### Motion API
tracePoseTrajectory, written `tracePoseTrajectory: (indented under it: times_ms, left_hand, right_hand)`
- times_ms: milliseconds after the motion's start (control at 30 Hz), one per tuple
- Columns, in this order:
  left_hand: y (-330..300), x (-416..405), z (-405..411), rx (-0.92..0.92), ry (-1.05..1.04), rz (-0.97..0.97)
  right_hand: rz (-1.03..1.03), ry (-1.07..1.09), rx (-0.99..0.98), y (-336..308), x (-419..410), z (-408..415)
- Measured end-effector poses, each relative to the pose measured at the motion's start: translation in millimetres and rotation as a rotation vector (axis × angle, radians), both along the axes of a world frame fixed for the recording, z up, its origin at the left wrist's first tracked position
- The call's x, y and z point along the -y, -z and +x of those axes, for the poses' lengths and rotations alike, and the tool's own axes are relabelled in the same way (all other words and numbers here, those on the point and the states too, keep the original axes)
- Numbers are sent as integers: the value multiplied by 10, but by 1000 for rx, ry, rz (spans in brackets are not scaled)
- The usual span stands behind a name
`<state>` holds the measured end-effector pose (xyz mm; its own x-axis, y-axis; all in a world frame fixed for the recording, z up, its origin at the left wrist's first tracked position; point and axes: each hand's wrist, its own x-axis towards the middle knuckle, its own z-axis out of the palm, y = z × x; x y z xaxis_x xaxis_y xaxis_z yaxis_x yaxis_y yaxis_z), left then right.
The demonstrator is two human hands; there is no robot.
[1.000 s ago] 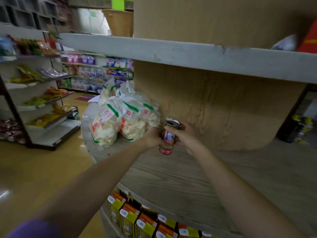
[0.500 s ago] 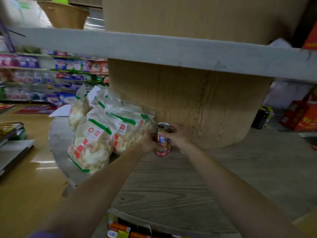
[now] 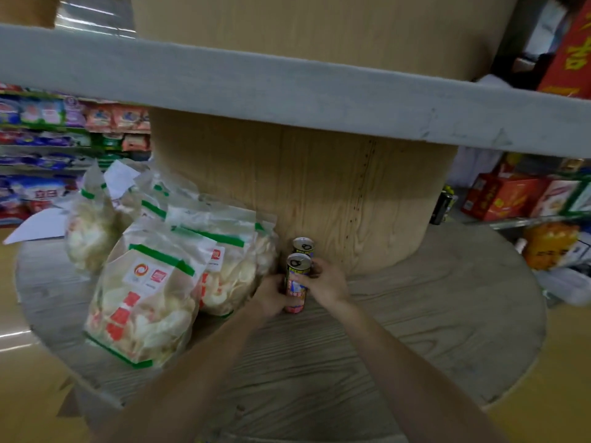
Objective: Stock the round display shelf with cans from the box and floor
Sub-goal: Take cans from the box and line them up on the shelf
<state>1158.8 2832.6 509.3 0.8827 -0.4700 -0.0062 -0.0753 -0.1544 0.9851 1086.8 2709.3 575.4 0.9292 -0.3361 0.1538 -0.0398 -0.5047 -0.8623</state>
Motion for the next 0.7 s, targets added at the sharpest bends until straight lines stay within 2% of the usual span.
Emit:
tracePoseTrajectory:
  times_ms: [200,333,633,700]
  left_hand:
    - [-123,51,37,-24,9,62]
    - [-128,1,17,28,-109,147]
    - [-259,83,-218,121,-193,430]
    - [-269,89,-231,117,-272,494]
  right_hand:
    - [-61,73,-73,-154,-49,-5]
    - [-103,89,-105,-155,-70,-13]
    - [-183,15,-98,-215,76,-166]
    - [-183,-15,-105,-191,187,-236]
